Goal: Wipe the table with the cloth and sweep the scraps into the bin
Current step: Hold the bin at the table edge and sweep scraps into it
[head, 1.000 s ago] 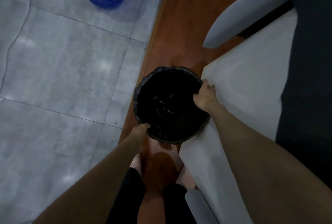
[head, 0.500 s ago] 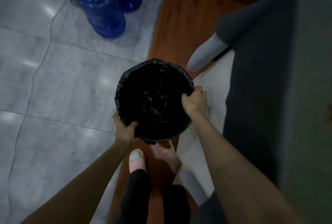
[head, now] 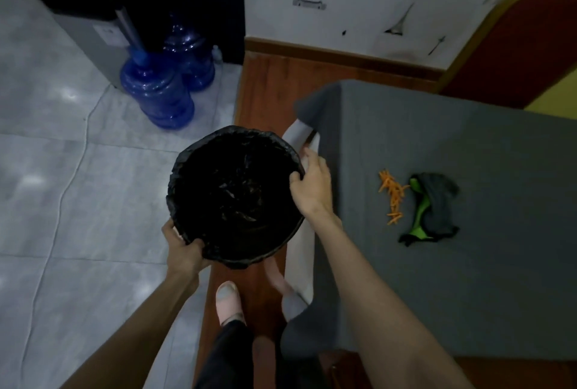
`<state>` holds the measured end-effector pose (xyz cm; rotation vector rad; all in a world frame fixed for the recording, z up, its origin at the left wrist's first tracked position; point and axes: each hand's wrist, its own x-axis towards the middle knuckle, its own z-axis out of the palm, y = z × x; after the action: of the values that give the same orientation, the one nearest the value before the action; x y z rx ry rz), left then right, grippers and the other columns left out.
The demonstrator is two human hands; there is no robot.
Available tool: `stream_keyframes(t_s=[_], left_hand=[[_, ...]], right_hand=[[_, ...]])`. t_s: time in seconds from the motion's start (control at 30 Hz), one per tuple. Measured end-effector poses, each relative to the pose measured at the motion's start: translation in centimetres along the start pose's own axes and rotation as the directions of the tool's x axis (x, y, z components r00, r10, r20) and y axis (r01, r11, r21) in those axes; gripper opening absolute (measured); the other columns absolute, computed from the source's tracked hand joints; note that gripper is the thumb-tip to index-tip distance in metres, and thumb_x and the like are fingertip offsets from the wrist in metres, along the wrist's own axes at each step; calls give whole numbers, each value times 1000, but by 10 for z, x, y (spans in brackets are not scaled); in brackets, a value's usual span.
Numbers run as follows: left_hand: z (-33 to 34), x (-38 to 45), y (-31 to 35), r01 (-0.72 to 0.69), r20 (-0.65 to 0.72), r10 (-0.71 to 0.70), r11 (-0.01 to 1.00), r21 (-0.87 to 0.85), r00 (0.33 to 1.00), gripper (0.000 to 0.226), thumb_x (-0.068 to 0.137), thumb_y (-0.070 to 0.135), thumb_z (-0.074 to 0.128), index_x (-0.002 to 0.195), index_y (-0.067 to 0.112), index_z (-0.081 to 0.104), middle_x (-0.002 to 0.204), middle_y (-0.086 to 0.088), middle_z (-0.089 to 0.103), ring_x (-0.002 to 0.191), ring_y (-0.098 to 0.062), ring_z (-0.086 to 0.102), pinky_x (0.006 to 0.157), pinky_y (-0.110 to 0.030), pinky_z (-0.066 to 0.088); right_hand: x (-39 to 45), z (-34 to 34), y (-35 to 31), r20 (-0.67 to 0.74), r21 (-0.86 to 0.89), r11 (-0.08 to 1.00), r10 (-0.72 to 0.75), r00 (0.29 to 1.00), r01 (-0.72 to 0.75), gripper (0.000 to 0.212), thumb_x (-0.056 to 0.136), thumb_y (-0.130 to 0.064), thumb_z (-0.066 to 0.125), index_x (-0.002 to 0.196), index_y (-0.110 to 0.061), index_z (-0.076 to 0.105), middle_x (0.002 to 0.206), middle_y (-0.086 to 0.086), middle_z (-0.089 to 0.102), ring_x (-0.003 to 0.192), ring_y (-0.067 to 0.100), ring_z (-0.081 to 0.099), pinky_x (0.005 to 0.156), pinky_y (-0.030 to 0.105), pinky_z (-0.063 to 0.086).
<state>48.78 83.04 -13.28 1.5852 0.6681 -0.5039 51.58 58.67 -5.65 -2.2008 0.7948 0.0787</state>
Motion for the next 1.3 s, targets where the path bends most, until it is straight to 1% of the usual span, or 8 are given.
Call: stream_keyframes(t_s=[0.1, 0.23, 0.4, 0.63, 0.8, 1.0, 1.13, 1.3], left_hand=[[12, -7, 1, -20, -1, 20, 999, 28, 1000, 72, 87, -15, 45, 130, 40, 28, 104, 8, 50, 88, -22, 61, 61, -45, 60], [26, -12, -2, -32, -8, 32, 998, 55, 999, 74, 87, -18, 41, 134, 37, 27, 102, 6, 48, 87, -22, 59, 58, -42, 59], [41, -16, -4, -27, -20, 29, 997, 74, 999, 75, 87, -19, 41, 136, 36, 26, 118, -2, 43, 87, -21, 58, 51, -36, 59], [51, -19, -2, -25, -7, 26, 995, 97, 1000, 76, 88, -21, 39, 139, 33, 24, 130, -8, 39, 103, -34, 56, 56, -39, 60], [52, -18, 2, -46, -3, 47, 992, 115, 999, 77, 88, -21, 40, 141, 32, 23, 134, -8, 39, 103, -32, 56, 67, -41, 57], [54, -19, 3, -25, -6, 26, 988, 150, 1000, 76, 90, -19, 41, 143, 32, 21, 134, -8, 40, 98, -32, 58, 71, -43, 56], [53, -22, 6, -16, -21, 20, 989, 148, 1000, 75, 87, -20, 40, 140, 30, 23, 127, -8, 43, 88, -26, 60, 62, -39, 58], [55, -24, 10, 13, -37, -7, 986, 168, 999, 72, 88, -17, 39, 139, 33, 25, 123, -7, 44, 83, -24, 62, 65, -46, 60]], right_hand=[[-10, -55, 31, -350, -130, 981, -181, 919, 143, 47, 87, -6, 53, 133, -12, 53, 134, 7, 55, 123, 27, 45, 107, 34, 33], [-12, -123, 101, -612, -275, 947, -38, 790, -168, 46, 83, -17, 59, 129, -18, 58, 138, 8, 53, 123, 35, 44, 105, 46, 35], [-8, -144, 152, -453, -202, 877, 311, 836, -436, 63, 87, -25, 63, 144, -20, 37, 152, 13, 32, 130, 42, 34, 106, 53, 33], [18, -162, 166, -558, -106, 987, 44, 829, -124, 55, 88, 1, 57, 141, -8, 44, 142, 17, 48, 123, 40, 44, 109, 38, 29], [54, -161, 164, -278, -442, 895, -205, 938, 64, 56, 94, 2, 45, 146, -19, 41, 150, 3, 44, 120, 33, 43, 103, 39, 36], [32, -153, 168, -98, -516, 795, -425, 900, 319, 62, 86, 8, 48, 141, -19, 49, 143, 3, 52, 115, 32, 48, 100, 44, 42], [20, -155, 170, -305, -474, 860, -363, 880, 191, 61, 85, 6, 47, 143, -15, 46, 143, 13, 48, 119, 38, 48, 105, 45, 39], [2, -156, 193, -535, -256, 955, -11, 845, -149, 48, 94, -6, 47, 142, -14, 46, 138, 20, 45, 124, 39, 44, 108, 44, 33]])
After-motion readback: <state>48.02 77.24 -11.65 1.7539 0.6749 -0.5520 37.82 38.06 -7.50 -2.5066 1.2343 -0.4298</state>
